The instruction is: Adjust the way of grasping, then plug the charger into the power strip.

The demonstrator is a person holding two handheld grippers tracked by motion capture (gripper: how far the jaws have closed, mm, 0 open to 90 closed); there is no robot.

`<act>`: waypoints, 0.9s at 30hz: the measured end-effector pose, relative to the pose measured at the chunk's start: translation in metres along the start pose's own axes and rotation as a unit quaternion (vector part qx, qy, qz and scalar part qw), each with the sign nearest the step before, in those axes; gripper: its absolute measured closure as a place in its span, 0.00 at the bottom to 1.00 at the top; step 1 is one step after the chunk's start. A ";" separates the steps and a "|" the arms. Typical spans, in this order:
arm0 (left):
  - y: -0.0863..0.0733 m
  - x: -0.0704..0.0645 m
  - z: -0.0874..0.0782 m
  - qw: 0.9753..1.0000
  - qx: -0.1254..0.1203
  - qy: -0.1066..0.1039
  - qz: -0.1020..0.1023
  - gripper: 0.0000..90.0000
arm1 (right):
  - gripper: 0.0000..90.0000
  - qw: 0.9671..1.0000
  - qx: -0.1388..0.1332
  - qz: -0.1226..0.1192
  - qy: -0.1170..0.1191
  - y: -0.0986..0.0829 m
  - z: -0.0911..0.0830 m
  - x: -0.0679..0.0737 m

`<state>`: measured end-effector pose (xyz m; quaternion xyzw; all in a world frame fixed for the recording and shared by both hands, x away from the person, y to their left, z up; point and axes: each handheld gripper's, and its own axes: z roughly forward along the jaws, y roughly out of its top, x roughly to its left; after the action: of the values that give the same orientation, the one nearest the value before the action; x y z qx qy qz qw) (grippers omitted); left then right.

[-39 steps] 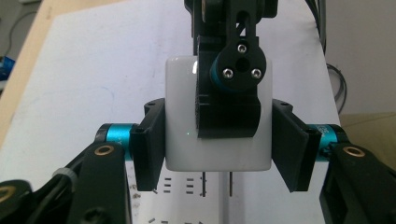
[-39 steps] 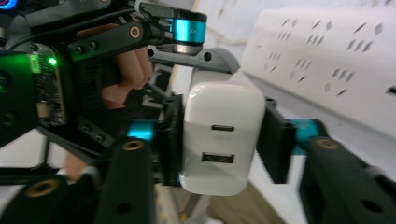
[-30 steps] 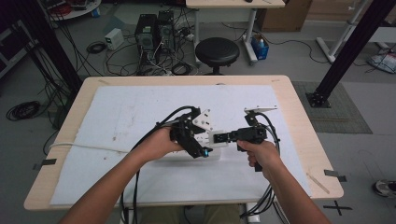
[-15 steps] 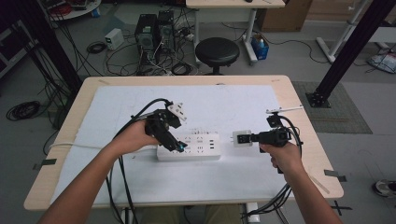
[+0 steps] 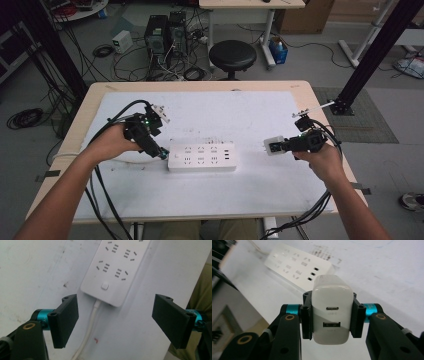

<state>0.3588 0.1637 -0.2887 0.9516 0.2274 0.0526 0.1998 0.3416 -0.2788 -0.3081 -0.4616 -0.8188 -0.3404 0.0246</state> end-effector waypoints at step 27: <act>-0.050 0.023 -0.015 0.996 0.018 0.077 -0.032 0.24 | 0.69 0.989 0.013 -0.150 -0.010 0.037 0.007 0.035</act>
<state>0.3555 0.2207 -0.2950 0.9405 0.2731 0.1154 0.1663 0.3515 -0.2359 -0.2815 -0.3365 -0.8834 -0.3248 -0.0294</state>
